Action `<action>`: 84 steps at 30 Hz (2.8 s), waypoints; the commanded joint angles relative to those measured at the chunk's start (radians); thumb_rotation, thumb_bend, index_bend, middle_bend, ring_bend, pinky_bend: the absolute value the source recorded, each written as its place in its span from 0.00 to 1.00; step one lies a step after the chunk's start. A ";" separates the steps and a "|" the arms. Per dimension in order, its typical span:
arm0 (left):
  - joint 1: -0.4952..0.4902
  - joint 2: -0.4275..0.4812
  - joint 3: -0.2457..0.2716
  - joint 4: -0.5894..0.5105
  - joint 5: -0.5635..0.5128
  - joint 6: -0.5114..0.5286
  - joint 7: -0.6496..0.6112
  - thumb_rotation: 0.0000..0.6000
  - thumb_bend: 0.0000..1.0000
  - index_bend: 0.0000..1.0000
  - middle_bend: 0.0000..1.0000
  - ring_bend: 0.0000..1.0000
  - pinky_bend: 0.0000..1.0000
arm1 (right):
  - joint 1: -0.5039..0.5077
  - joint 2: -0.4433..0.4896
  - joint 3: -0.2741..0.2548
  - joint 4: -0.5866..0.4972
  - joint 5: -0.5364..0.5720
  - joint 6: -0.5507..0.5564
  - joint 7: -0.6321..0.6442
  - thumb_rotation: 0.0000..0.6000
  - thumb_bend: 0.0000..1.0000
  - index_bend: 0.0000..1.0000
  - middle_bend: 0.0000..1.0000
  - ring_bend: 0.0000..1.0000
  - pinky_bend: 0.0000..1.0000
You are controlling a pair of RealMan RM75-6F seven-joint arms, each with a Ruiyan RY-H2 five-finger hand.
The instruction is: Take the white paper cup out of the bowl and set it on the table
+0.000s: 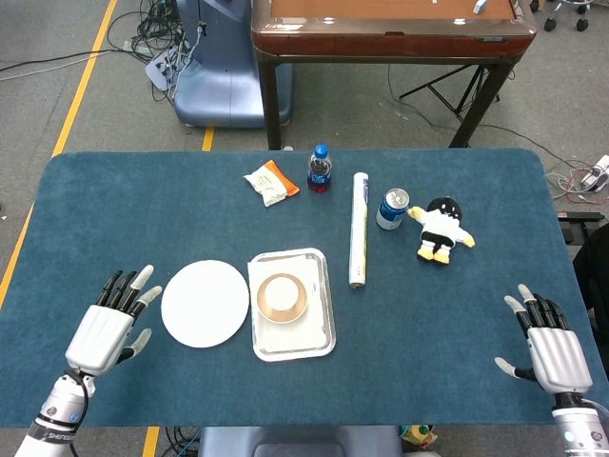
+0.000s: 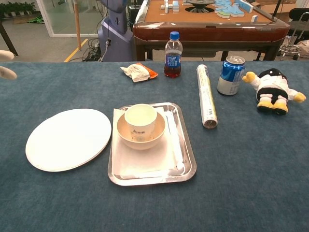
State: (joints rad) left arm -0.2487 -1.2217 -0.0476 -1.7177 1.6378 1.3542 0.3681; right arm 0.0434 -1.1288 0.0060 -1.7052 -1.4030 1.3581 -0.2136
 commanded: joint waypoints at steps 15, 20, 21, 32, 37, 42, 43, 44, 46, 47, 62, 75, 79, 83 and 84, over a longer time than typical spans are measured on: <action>-0.193 -0.055 -0.066 -0.026 -0.082 -0.234 0.045 1.00 0.32 0.20 0.00 0.00 0.00 | 0.039 0.007 0.023 0.024 0.084 -0.085 0.040 1.00 0.20 0.00 0.00 0.00 0.00; -0.238 -0.076 -0.069 0.008 -0.050 -0.254 0.023 1.00 0.32 0.20 0.00 0.00 0.00 | 0.044 0.005 0.032 0.025 0.107 -0.089 0.041 1.00 0.20 0.00 0.00 0.00 0.00; -0.247 -0.078 -0.068 0.012 -0.047 -0.258 0.020 1.00 0.32 0.20 0.00 0.00 0.00 | 0.045 0.004 0.033 0.026 0.112 -0.091 0.040 1.00 0.20 0.00 0.00 0.00 0.00; -0.342 -0.168 -0.079 0.075 -0.071 -0.338 0.019 1.00 0.32 0.22 0.00 0.00 0.00 | 0.061 0.012 0.041 0.047 0.150 -0.131 0.076 1.00 0.20 0.00 0.00 0.00 0.00; -0.380 -0.217 -0.082 0.116 -0.088 -0.369 0.008 1.00 0.32 0.24 0.00 0.00 0.00 | 0.069 0.016 0.040 0.061 0.158 -0.154 0.099 1.00 0.20 0.00 0.00 0.00 0.00; -0.411 -0.254 -0.082 0.145 -0.106 -0.390 0.003 1.00 0.32 0.27 0.00 0.00 0.00 | 0.073 0.018 0.043 0.071 0.168 -0.165 0.115 1.00 0.20 0.00 0.00 0.00 0.00; -0.415 -0.259 -0.082 0.149 -0.109 -0.392 0.002 1.00 0.32 0.27 0.00 0.00 0.00 | 0.073 0.019 0.043 0.071 0.168 -0.164 0.117 1.00 0.20 0.00 0.00 0.00 0.00; -0.418 -0.264 -0.082 0.152 -0.111 -0.393 0.002 1.00 0.32 0.27 0.00 0.00 0.00 | 0.073 0.020 0.043 0.071 0.168 -0.164 0.119 1.00 0.20 0.00 0.00 0.00 0.00; -0.425 -0.273 -0.080 0.159 -0.117 -0.393 0.003 1.00 0.32 0.27 0.00 0.00 0.00 | 0.073 0.021 0.042 0.071 0.168 -0.163 0.121 1.00 0.20 0.00 0.00 0.00 0.00; -0.427 -0.277 -0.079 0.161 -0.120 -0.393 0.004 1.00 0.32 0.27 0.00 0.00 0.00 | 0.073 0.021 0.042 0.071 0.168 -0.163 0.123 1.00 0.20 0.00 0.00 0.00 0.00; -0.455 -0.346 -0.056 0.184 -0.150 -0.389 0.019 1.00 0.32 0.27 0.00 0.00 0.00 | 0.076 0.029 0.039 0.073 0.166 -0.167 0.145 1.00 0.20 0.00 0.00 0.00 0.00; -0.492 -0.384 -0.054 0.247 -0.146 -0.397 -0.026 1.00 0.32 0.28 0.00 0.00 0.00 | 0.067 0.041 0.033 0.065 0.151 -0.150 0.162 1.00 0.20 0.00 0.00 0.00 0.00; -0.502 -0.392 -0.052 0.266 -0.147 -0.403 -0.041 1.00 0.32 0.28 0.00 0.00 0.00 | 0.068 0.041 0.036 0.069 0.158 -0.151 0.162 1.00 0.20 0.00 0.00 0.00 0.00; -0.512 -0.403 -0.049 0.285 -0.148 -0.410 -0.055 1.00 0.32 0.30 0.00 0.00 0.00 | 0.071 0.041 0.036 0.071 0.163 -0.159 0.165 1.00 0.20 0.00 0.00 0.00 0.00; -0.516 -0.407 -0.049 0.292 -0.148 -0.411 -0.058 1.00 0.32 0.30 0.00 0.00 0.00 | 0.071 0.042 0.035 0.072 0.163 -0.161 0.166 1.00 0.20 0.00 0.00 0.00 0.00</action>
State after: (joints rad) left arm -0.7621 -1.6258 -0.0972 -1.4289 1.4901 0.9445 0.3121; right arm 0.1144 -1.0873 0.0415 -1.6337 -1.2400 1.1977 -0.0483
